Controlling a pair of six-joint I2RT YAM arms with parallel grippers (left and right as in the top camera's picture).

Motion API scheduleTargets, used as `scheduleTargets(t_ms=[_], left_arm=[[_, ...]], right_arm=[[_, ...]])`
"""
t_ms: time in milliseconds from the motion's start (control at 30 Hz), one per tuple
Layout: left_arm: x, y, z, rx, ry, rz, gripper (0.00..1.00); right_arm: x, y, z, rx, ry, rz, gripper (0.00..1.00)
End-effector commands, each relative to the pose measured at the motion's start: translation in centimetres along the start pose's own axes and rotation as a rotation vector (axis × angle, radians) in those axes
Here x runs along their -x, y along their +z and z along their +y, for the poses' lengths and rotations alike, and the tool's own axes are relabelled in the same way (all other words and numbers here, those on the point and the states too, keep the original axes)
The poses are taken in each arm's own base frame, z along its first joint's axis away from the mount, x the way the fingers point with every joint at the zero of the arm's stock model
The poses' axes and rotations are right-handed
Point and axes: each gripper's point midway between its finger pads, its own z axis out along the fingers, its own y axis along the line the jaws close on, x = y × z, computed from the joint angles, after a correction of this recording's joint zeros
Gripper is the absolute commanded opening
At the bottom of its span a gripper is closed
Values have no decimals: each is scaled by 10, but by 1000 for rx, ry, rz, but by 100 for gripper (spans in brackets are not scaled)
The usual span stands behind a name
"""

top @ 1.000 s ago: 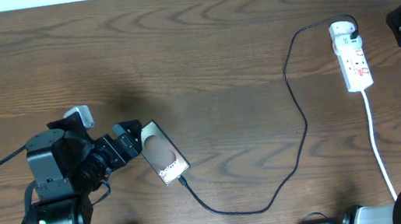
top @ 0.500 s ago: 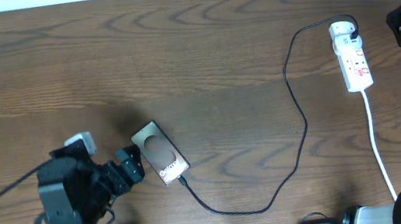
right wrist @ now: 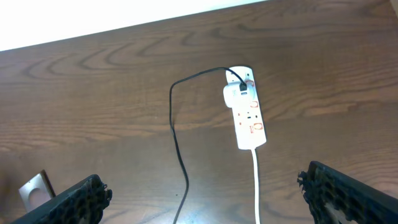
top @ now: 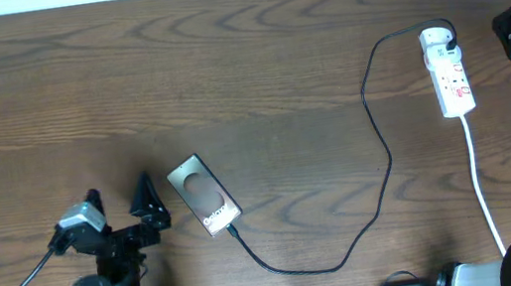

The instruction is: Plug charger to phone and switch on socket

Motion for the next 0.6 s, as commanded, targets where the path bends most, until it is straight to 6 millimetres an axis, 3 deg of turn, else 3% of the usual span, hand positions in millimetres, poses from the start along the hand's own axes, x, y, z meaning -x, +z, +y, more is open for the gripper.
scheduleTargets(t_ms=[0, 267, 567], left_arm=[[11, 2, 17, 75, 7, -110, 98], [20, 1, 40, 160, -13, -282, 98], [-27, 8, 69, 263, 7, -142, 98]], right_arm=[[0, -1, 0, -3, 13, -3, 99], [0, -1, 0, -3, 13, -3, 99], [0, -1, 0, -3, 14, -3, 99]])
